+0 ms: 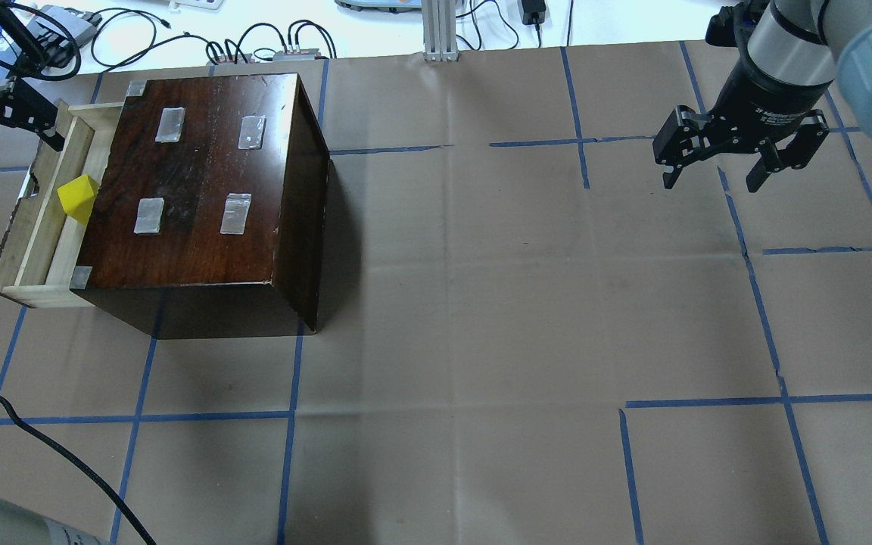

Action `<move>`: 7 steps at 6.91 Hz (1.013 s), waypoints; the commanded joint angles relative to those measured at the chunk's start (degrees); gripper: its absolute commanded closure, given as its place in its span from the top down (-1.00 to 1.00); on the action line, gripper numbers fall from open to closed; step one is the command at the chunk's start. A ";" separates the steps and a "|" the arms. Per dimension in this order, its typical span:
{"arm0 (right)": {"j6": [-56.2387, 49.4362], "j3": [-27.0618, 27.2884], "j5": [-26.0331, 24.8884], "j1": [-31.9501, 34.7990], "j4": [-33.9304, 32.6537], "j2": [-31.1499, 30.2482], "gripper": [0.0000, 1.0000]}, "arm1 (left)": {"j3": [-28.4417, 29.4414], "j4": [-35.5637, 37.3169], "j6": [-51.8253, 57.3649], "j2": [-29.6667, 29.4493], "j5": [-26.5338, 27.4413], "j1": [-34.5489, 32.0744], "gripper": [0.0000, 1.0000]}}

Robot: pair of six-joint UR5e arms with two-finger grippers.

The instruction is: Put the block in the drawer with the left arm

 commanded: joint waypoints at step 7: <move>0.00 -0.03 0.00 0.00 -0.04 0.00 1.00 | -3.87 -3.01 -20.12 11.44 -0.24 -15.22 0.98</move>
